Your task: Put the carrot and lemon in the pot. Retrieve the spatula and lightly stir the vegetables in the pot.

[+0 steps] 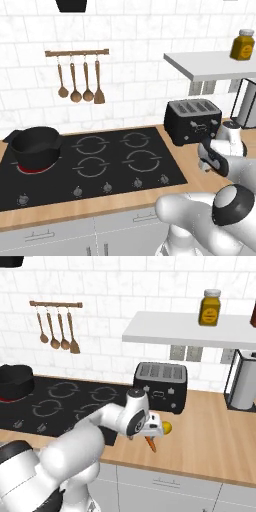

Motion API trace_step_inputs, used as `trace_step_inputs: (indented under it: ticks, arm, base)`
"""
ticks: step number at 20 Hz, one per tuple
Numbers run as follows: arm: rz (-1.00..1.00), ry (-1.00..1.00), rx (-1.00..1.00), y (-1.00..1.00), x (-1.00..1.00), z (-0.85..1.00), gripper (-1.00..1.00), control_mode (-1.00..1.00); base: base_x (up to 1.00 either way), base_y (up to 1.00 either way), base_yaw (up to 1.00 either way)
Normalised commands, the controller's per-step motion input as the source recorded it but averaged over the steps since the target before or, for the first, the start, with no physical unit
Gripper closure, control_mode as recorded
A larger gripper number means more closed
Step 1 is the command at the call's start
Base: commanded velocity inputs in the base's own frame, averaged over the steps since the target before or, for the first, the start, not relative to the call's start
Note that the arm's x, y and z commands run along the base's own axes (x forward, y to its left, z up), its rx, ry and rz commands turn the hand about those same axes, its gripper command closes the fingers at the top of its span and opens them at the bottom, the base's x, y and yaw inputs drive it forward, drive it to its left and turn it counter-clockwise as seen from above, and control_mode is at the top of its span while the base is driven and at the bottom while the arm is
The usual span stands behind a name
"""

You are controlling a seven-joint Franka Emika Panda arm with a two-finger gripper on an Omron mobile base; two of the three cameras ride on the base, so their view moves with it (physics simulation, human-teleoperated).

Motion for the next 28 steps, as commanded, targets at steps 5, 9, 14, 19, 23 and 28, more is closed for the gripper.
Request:
trace_step_inputs:
  ticks: [5, 9, 14, 19, 23, 28]
  arm:
    - [0.02, 0.01, 0.04, -0.17, 0.27, -0.23, -1.00, -1.00]
    - [0.01, 0.03, 0.00, -0.12, 0.21, -0.32, -1.00, -1.00]
    - [0.00, 0.04, 0.00, -0.09, 0.23, -0.27, -1.00, -1.00]
    - [0.00, 0.04, 0.02, -0.11, 0.20, -0.16, -1.00, -1.00]
    - [0.00, 0.01, 0.00, -0.05, 0.19, -0.18, -1.00, -1.00]
    - [0.00, 0.00, 0.00, 0.00, 0.08, -0.08, 1.00, -1.00]
  base:
    - [0.00, 0.00, 0.00]
    - [0.00, 0.00, 0.00]
    - [0.00, 0.00, 0.00]
    - [0.00, 0.00, 0.00]
    - [0.00, 0.00, 0.00]
    - [0.00, 0.00, 0.00]
